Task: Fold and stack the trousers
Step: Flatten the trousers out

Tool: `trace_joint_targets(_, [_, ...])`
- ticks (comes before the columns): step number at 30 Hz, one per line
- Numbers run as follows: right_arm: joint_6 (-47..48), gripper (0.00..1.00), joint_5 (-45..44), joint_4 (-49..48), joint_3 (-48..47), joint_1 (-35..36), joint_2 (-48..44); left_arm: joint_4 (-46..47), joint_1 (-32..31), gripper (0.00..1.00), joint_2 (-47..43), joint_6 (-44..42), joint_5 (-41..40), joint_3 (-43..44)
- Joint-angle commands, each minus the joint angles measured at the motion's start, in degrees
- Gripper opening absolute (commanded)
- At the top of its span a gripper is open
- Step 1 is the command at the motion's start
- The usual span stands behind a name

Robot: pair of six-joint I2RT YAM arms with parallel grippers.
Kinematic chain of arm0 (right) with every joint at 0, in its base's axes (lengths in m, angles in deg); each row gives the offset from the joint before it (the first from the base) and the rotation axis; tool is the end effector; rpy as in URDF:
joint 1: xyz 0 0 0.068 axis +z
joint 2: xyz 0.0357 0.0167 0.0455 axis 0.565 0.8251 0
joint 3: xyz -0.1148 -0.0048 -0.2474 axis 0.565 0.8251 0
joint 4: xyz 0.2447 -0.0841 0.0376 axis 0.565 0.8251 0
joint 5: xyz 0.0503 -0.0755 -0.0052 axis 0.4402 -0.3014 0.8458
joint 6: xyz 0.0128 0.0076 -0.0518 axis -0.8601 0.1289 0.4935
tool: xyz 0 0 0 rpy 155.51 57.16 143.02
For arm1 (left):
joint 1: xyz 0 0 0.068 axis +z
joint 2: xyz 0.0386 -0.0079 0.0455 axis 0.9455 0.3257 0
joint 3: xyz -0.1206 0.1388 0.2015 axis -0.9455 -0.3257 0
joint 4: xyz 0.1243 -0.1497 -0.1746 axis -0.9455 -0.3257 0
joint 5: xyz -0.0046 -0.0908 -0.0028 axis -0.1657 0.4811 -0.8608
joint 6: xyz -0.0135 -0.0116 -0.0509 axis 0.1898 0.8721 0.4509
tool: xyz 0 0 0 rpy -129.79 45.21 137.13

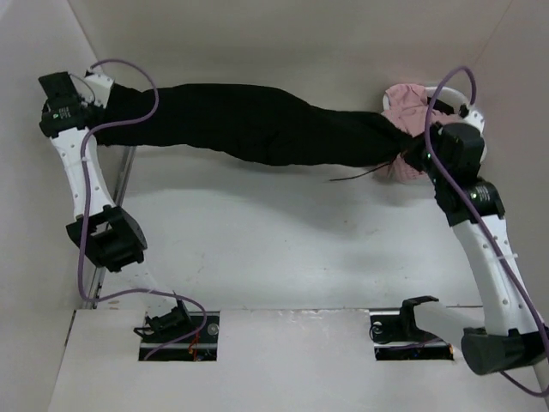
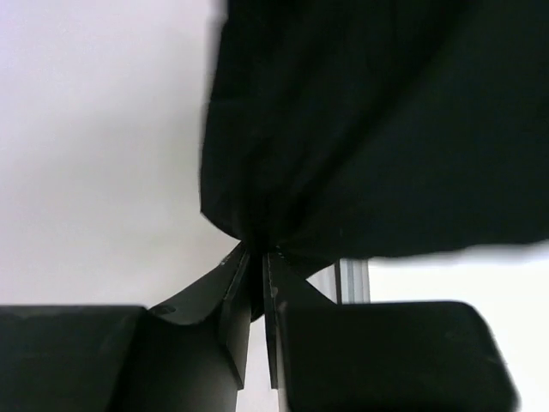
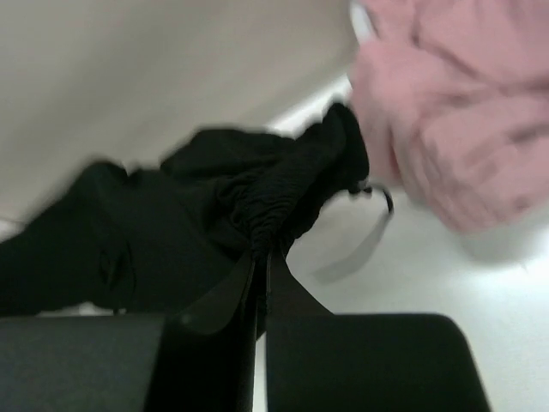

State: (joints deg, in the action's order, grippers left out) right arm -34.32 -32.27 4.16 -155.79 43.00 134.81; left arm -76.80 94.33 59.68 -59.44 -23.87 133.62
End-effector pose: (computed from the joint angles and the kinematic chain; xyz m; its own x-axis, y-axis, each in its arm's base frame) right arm 0.2321 0.0290 0.4486 -0.2028 0.5524 -0.8085 0.1680 0.8331 0.5271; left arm 0.3843 0.1632 0.4287 -0.6118 0.3966 -0.6845 0.0335 0.8775 0.4785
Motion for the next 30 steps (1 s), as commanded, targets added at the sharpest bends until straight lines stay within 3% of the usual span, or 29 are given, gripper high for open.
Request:
trace_joint_targets(1, [-3.7, 0.0, 1.8, 1.4, 12.6, 0.6, -4.2, -3.1, 4.6, 0.09, -3.1, -4.7, 1.5, -14.8])
trace_joint_targets(7, [-10.5, 0.0, 3.1, 1.4, 32.6, 0.8, -15.8, -6.8, 9.2, 0.24, -6.1, -13.0, 0.7, -36.1])
trace_joint_targets(9, [-10.8, 0.0, 3.7, 1.6, 35.7, 0.4, -17.3, -6.1, 11.4, 0.35, -5.4, -13.6, -0.1, -39.0])
trace_joint_targets(13, [-11.2, 0.0, 3.9, 1.7, 37.7, -0.2, -19.2, -6.2, 14.2, 0.44, -5.1, -12.6, 0.6, -39.2])
trace_joint_targets(20, [-10.2, 0.0, 4.1, 3.1, 37.1, -1.5, -19.6, -7.0, 14.4, 0.48, -8.6, -15.1, 0.9, -45.1])
trace_joint_targets(26, [-9.3, 0.02, 4.6, 5.4, 36.7, -2.8, -20.0, -1.3, 10.9, 0.48, -6.3, -17.1, -0.4, -51.5])
trace_joint_targets(30, [-9.4, 0.03, 4.3, 6.2, 37.9, -3.4, -20.6, 6.2, 9.7, 0.47, -2.0, -17.9, -7.0, -53.2])
